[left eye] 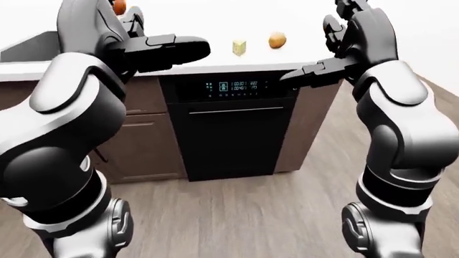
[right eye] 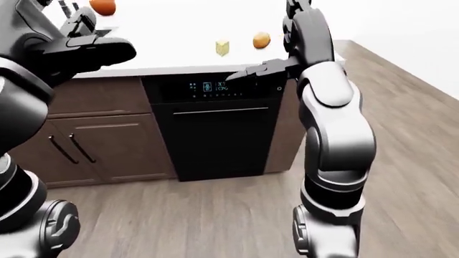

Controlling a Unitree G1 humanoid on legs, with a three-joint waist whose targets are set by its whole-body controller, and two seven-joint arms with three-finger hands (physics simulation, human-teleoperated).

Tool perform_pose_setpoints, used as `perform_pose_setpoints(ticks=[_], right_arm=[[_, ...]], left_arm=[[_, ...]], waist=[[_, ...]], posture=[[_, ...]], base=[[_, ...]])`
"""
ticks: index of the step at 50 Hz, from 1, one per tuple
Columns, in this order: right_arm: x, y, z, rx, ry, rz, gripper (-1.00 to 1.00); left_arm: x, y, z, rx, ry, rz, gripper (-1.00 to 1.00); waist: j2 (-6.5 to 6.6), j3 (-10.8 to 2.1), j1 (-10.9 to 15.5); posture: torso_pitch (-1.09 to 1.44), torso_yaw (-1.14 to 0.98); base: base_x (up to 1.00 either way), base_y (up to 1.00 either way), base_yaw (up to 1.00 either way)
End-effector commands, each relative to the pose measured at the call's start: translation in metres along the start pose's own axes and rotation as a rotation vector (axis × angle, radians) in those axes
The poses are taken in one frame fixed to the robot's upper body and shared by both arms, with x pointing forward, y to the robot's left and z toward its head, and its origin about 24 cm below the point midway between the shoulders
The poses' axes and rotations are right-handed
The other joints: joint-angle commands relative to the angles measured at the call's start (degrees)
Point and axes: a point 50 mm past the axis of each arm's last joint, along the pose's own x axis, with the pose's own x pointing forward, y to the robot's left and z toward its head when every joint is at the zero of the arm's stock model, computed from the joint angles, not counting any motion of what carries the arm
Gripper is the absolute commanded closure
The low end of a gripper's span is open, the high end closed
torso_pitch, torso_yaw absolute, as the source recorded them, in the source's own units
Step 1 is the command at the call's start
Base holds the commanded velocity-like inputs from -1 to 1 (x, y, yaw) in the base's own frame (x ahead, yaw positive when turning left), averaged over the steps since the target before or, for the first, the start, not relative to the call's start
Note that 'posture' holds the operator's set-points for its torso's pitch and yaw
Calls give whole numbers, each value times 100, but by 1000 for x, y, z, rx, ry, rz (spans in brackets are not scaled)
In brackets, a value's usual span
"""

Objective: Place the bread and cheese on the cutting board.

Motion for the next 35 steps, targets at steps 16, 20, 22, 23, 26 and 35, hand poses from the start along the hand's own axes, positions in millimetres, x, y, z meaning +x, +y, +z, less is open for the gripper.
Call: perform_pose_setpoints(ticks=[16,20,22,23,26,35], right_arm=[[-1,0,14,-11,-65,-5,-100],[-1,1,14,-37,-71,0,-100],[-1,3,16,-51,-80,7,-100],[-1,3,16,-55,-80,10,-100],[-1,3,15,-62,-81,12,-100],[-2,6,14,-81,-85,23,-100]], left_arm=[[-2,3,14,-8,-59,11,-100],[-2,3,15,-9,-59,11,-100],[-1,3,14,-9,-58,13,-100],[-1,4,14,-9,-59,13,-100],[-1,4,14,-9,-59,13,-100],[-2,4,14,-7,-58,13,-100]], waist=[[622,-122,83],[206,-37,20],[270,102,20],[259,86,-13],[363,29,-9],[539,155,-30]], posture=[[0,0],[0,0],[0,0],[0,0],[0,0],[0,0]], base=[[0,-49,0],[0,0,0],[0,0,0],[0,0,0],[23,0,0],[41,3,0]])
